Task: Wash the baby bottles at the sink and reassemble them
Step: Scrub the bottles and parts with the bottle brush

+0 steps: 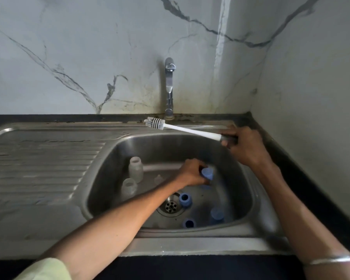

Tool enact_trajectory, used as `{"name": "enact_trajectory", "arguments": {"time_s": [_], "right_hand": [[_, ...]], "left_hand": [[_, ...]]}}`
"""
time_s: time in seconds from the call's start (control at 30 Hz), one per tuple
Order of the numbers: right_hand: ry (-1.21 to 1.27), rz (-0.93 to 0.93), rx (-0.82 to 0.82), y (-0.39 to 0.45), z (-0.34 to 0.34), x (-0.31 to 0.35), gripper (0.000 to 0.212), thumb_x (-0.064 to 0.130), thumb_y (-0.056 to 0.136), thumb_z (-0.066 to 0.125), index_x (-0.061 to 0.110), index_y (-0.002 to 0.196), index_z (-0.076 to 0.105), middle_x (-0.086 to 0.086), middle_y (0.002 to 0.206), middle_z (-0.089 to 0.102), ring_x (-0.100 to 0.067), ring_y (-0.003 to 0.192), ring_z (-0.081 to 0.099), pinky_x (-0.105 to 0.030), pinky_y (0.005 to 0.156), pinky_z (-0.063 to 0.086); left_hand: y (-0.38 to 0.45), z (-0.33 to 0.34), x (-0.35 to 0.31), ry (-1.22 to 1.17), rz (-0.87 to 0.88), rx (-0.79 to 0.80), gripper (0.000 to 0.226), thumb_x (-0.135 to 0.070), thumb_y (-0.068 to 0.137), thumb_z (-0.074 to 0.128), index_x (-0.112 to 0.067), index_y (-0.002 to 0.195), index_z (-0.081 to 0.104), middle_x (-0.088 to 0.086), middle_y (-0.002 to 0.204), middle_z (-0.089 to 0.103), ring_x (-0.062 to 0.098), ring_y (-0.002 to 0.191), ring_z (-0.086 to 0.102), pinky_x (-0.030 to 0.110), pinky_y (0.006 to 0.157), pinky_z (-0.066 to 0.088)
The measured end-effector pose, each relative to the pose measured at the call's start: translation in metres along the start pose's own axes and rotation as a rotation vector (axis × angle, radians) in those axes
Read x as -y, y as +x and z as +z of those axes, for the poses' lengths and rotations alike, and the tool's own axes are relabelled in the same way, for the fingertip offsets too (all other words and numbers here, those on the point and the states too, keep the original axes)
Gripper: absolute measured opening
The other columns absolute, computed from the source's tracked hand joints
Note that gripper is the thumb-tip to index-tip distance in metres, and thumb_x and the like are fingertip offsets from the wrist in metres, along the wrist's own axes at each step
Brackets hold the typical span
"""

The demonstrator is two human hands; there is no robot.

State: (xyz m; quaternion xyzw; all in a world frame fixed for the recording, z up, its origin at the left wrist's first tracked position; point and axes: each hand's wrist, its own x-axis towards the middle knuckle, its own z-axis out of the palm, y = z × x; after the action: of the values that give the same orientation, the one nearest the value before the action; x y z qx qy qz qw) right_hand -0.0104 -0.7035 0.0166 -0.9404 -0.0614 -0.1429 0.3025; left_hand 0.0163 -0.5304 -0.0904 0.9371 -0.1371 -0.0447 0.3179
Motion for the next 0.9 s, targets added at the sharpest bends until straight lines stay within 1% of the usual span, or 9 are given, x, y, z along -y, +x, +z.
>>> {"name": "enact_trajectory", "arguments": {"time_s": [0.1, 0.17, 0.3, 0.47, 0.57, 0.63, 0.7, 0.8, 0.9], "right_hand": [[0.014, 0.003, 0.016, 0.002, 0.0, -0.002, 0.035, 0.02, 0.084, 0.071, 0.03, 0.118, 0.07, -0.004, 0.117, 0.07, -0.021, 0.112, 0.064, -0.028, 0.099, 0.047], [0.031, 0.015, 0.045, 0.004, 0.001, -0.004, 0.033, 0.014, 0.087, 0.069, 0.024, 0.119, 0.07, -0.004, 0.119, 0.069, -0.02, 0.113, 0.062, -0.021, 0.093, 0.041], [0.039, -0.009, 0.051, 0.004, 0.003, -0.003, 0.032, 0.009, 0.088, 0.068, 0.024, 0.116, 0.071, -0.002, 0.118, 0.069, -0.017, 0.114, 0.06, -0.018, 0.09, 0.037], [0.023, -0.012, 0.05, 0.004, 0.002, -0.004, 0.034, 0.012, 0.087, 0.07, 0.027, 0.117, 0.071, 0.002, 0.119, 0.069, -0.015, 0.115, 0.06, -0.017, 0.092, 0.037], [0.024, 0.0, 0.047, 0.004, 0.002, -0.005, 0.034, 0.013, 0.087, 0.07, 0.027, 0.118, 0.07, 0.002, 0.119, 0.069, -0.015, 0.115, 0.06, -0.015, 0.091, 0.036], [0.023, 0.002, 0.056, 0.003, 0.002, -0.004, 0.034, 0.012, 0.087, 0.07, 0.026, 0.118, 0.071, 0.002, 0.118, 0.07, -0.013, 0.111, 0.061, -0.015, 0.089, 0.037], [0.021, 0.004, 0.065, 0.002, 0.002, -0.004, 0.033, 0.013, 0.087, 0.07, 0.025, 0.118, 0.07, 0.003, 0.117, 0.069, -0.011, 0.109, 0.06, -0.015, 0.088, 0.037], [0.013, 0.018, 0.07, 0.004, 0.003, -0.006, 0.035, 0.014, 0.086, 0.071, 0.026, 0.119, 0.07, 0.004, 0.119, 0.069, -0.013, 0.113, 0.06, -0.015, 0.09, 0.036], [-0.001, 0.032, 0.076, 0.004, 0.005, -0.006, 0.037, 0.014, 0.086, 0.071, 0.025, 0.121, 0.068, 0.003, 0.121, 0.068, -0.015, 0.116, 0.06, -0.017, 0.092, 0.035]], "left_hand": [[0.005, 0.018, 0.005, 0.03, 0.015, 0.074, 0.047, -0.024, 0.07, 0.089, -0.012, 0.111, 0.072, 0.003, 0.107, 0.072, 0.015, 0.096, 0.066, 0.029, 0.077, 0.054], [0.005, 0.025, 0.009, 0.071, 0.021, 0.125, 0.046, -0.023, 0.072, 0.087, -0.011, 0.111, 0.068, 0.003, 0.107, 0.069, 0.014, 0.094, 0.062, 0.03, 0.075, 0.053], [0.004, 0.036, 0.013, 0.115, 0.044, 0.166, 0.046, -0.025, 0.07, 0.087, -0.014, 0.11, 0.067, 0.002, 0.107, 0.068, 0.017, 0.096, 0.065, 0.04, 0.083, 0.057], [0.007, 0.043, 0.014, 0.083, 0.071, 0.213, 0.044, -0.021, 0.077, 0.083, -0.014, 0.116, 0.064, 0.001, 0.113, 0.066, 0.009, 0.097, 0.059, 0.033, 0.087, 0.055], [0.005, 0.046, 0.015, 0.079, 0.068, 0.219, 0.042, -0.02, 0.077, 0.082, -0.013, 0.114, 0.064, 0.003, 0.11, 0.067, 0.013, 0.097, 0.061, 0.035, 0.086, 0.055], [0.005, 0.046, 0.018, 0.091, 0.085, 0.222, 0.046, -0.018, 0.075, 0.083, -0.013, 0.117, 0.063, 0.003, 0.113, 0.067, 0.014, 0.1, 0.062, 0.035, 0.087, 0.055], [0.007, 0.044, 0.019, 0.098, 0.093, 0.22, 0.059, -0.023, 0.071, 0.087, -0.014, 0.124, 0.061, 0.002, 0.117, 0.065, 0.016, 0.105, 0.062, 0.033, 0.088, 0.055], [0.009, 0.029, 0.015, 0.136, 0.098, 0.158, 0.077, -0.032, 0.062, 0.094, -0.015, 0.128, 0.057, -0.001, 0.12, 0.056, 0.014, 0.101, 0.058, 0.024, 0.081, 0.049], [0.01, 0.007, 0.015, 0.21, 0.034, 0.116, 0.075, -0.032, 0.065, 0.092, -0.019, 0.129, 0.055, 0.001, 0.127, 0.055, 0.018, 0.11, 0.056, 0.028, 0.087, 0.049]]}}
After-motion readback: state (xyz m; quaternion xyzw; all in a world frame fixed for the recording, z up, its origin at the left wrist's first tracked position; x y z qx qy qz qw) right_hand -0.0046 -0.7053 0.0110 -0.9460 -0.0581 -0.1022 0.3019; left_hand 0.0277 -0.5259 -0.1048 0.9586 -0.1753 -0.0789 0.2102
